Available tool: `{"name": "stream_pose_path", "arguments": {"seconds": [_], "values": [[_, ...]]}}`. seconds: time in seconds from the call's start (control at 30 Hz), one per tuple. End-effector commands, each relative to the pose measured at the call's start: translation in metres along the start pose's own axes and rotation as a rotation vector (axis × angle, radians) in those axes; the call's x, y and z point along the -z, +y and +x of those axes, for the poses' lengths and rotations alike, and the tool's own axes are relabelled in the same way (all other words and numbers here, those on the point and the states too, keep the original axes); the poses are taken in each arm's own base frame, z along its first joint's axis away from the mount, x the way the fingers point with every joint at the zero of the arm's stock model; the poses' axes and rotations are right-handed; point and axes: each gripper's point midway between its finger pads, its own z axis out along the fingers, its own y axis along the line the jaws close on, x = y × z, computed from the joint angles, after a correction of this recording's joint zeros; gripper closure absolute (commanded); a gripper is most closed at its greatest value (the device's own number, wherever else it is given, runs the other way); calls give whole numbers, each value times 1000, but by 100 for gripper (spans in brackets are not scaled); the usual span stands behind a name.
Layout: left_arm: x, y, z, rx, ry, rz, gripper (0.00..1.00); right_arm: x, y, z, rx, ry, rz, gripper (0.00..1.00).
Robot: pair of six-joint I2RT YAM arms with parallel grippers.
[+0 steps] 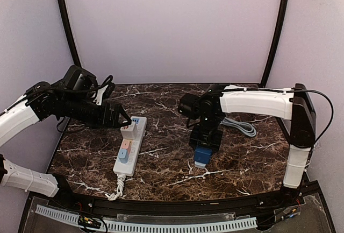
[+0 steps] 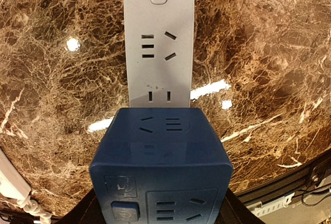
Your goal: Insert the plug
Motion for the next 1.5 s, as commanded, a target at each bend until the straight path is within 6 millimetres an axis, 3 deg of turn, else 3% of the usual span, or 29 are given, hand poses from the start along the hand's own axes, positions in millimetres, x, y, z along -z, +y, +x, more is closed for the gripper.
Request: {"name": "stream_pose_path", "arguments": {"seconds": [0.0, 0.23, 0.6, 0.93, 1.47], "values": [[1, 3, 4, -5, 2, 2, 1, -33, 9, 11, 53, 25, 49, 100], [2, 4, 4, -4, -3, 1, 1, -36, -2, 14, 0, 30, 83, 100], [2, 3, 4, -7, -2, 3, 1, -35, 3, 9, 95, 9, 104, 100], [2, 4, 3, -9, -2, -1, 1, -50, -2, 30, -66, 111, 41, 100], [2, 4, 2, -12, -5, -6, 1, -55, 1, 26, 34, 89, 103, 100]]}}
